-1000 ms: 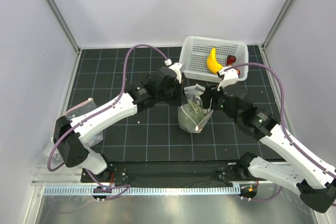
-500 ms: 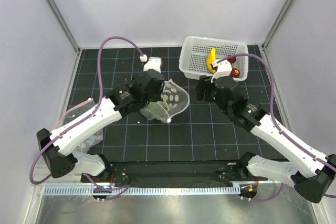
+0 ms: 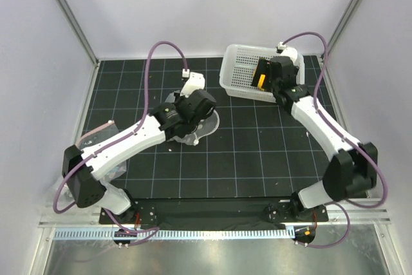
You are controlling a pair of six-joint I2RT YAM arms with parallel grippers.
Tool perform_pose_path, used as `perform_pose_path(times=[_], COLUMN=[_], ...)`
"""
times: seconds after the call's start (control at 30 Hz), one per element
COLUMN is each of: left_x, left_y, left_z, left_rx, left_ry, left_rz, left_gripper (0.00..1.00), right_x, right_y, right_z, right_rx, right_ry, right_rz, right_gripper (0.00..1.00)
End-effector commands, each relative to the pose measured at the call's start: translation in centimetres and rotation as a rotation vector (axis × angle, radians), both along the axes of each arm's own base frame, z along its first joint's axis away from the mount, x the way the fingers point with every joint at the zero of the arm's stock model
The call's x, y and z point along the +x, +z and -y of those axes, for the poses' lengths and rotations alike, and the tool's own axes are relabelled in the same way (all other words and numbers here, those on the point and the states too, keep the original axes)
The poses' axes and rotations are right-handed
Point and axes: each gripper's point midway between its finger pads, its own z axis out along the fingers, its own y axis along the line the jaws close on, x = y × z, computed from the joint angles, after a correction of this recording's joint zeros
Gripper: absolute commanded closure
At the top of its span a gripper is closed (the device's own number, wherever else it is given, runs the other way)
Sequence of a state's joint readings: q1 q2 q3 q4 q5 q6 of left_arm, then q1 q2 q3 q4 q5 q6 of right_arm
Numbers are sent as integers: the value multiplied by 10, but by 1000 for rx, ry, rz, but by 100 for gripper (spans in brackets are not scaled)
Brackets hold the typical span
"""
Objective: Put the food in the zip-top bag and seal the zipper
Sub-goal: Pick up the fake fruit from the bin.
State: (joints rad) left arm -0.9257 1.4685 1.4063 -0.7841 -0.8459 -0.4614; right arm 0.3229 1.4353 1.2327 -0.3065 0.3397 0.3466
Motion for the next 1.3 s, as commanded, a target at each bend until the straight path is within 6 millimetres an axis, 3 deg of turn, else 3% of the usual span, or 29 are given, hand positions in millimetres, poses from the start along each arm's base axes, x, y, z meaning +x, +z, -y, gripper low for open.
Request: perform_pose_path(times=[0.0,0.03,0.07,0.1,0.17,0.2,0.27,0.37,0.4,0.43,0.47,0.6,0.67,0.73,0.77,0.87,0.93,0.97,1.0,1.03,1.1,1.13,1.2,1.23,1.27], left_x=[3,1,0,-1,-2,-2,-3,-5,-5,-6,-7,-9,-9,-9,-8,-8,-8,-8,-8,-8,-9,-9,-10,-10,-9], left_y=[21,18,17,17,15,15,14,14,14,14,14,15,13,12,12,12,11,10,10,10,11,12,12,11,11], left_z=[-4,-1,0,0,1,1,3,6,6,6,7,13,12,10,9,8,8,10,10,10,11,10,11,10,10], left_rx=[6,-6,-10,-16,-24,-28,-39,-49,-50,-46,-42,-56,-53,-41,-36,-28,-27,-30,-29,-30,-33,-36,-41,-38,-36], left_ry=[23,4,-3,-8,-13,-12,-23,-40,-41,-41,-46,-63,-65,-55,-50,-41,-43,-47,-49,-49,-52,-53,-55,-56,-54], left_rz=[45,29,21,21,19,19,13,2,1,-3,-4,-13,-16,-13,-10,-7,-11,-15,-16,-17,-19,-18,-17,-18,-17], left_gripper=[100,100,100,100,100,100,100,100,100,100,100,100,100,100,100,100,100,100,100,100,100,100,100,100,100], right_x=[43,52,64,76,91,101,112,136,139,143,147,151,148,155,148,151,146,144,143,141,136,133,128,125,124], right_y=[23,20,-6,3,-7,-25,-34,-66,-61,-77,-79,-109,-136,-138,-159,-153,-138,-124,-127,-110,-95,-74,-61,-40,-31], right_z=[-4,0,-1,1,4,6,15,23,27,30,39,41,39,32,31,24,23,23,23,21,16,13,3,0,-3], right_rx=[15,-15,-57,-117,-203,-281,-343,-427,-428,-432,-417,-373,-356,-321,-319,-279,-257,-240,-238,-224,-199,-174,-118,-92,-54], right_ry=[13,-2,1,14,26,55,31,65,66,67,50,80,104,118,140,144,133,123,124,127,133,128,153,156,150], right_rz=[86,80,21,37,16,-12,-20,-94,-86,-117,-126,-182,-256,-279,-354,-347,-308,-269,-273,-240,-216,-174,-139,-95,-74], right_gripper=[2,2,1,2,2,2,1,1,0,0,0,0,1,0,1,22,45,52,57,65,68,71,75,75,77])
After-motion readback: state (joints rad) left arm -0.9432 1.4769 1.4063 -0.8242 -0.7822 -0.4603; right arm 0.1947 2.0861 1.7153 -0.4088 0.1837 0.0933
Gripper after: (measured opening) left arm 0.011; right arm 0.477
